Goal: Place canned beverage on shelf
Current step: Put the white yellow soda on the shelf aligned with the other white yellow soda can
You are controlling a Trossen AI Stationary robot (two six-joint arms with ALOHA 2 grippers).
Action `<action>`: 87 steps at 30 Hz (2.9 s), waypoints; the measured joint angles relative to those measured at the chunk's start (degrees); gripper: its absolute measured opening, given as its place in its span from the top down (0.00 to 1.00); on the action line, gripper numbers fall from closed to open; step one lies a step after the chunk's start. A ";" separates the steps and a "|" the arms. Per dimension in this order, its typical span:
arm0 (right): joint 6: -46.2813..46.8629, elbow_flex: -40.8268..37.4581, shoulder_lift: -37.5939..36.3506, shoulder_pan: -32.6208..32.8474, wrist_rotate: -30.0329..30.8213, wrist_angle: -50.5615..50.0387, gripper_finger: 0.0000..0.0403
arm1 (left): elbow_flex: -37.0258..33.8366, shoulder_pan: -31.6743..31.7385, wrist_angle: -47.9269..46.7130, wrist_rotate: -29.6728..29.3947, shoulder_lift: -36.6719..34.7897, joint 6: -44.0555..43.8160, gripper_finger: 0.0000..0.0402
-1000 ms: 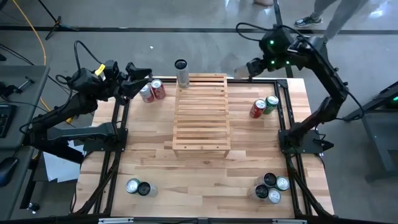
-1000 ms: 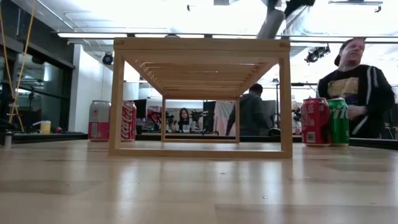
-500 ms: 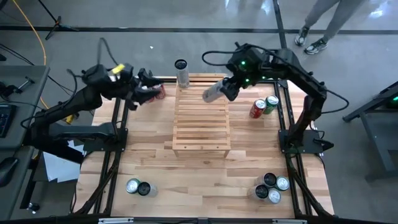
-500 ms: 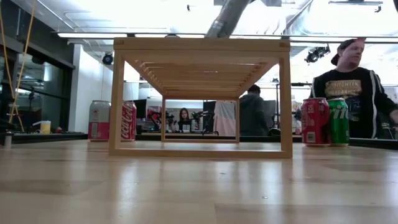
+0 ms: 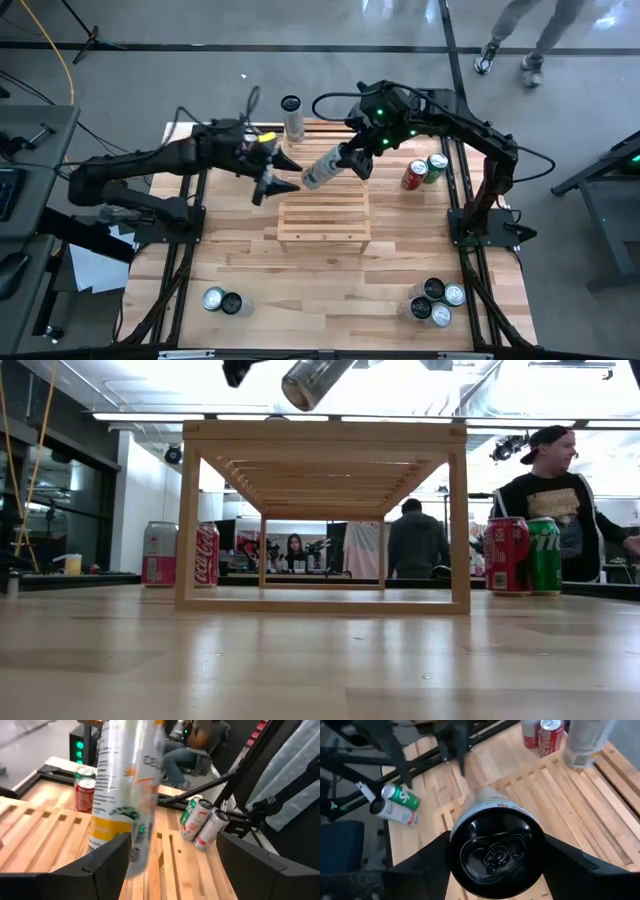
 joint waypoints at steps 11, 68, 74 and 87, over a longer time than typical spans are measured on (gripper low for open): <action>-0.20 -0.01 0.50 1.41 -2.99 1.43 0.41 | 2.55 -2.50 3.26 -4.16 4.81 6.47 0.30; -3.61 0.14 -3.14 -1.42 7.90 -0.60 0.17 | 2.85 -0.66 -4.63 -7.84 -1.68 4.28 0.45; -5.78 -2.62 -3.80 -1.25 11.07 -4.83 0.17 | -7.76 -0.68 8.74 -11.40 -7.74 -2.58 0.45; 7.54 -57.12 -27.61 -0.99 4.68 59.33 0.16 | -14.91 -2.32 25.55 -15.48 -7.96 -5.82 0.45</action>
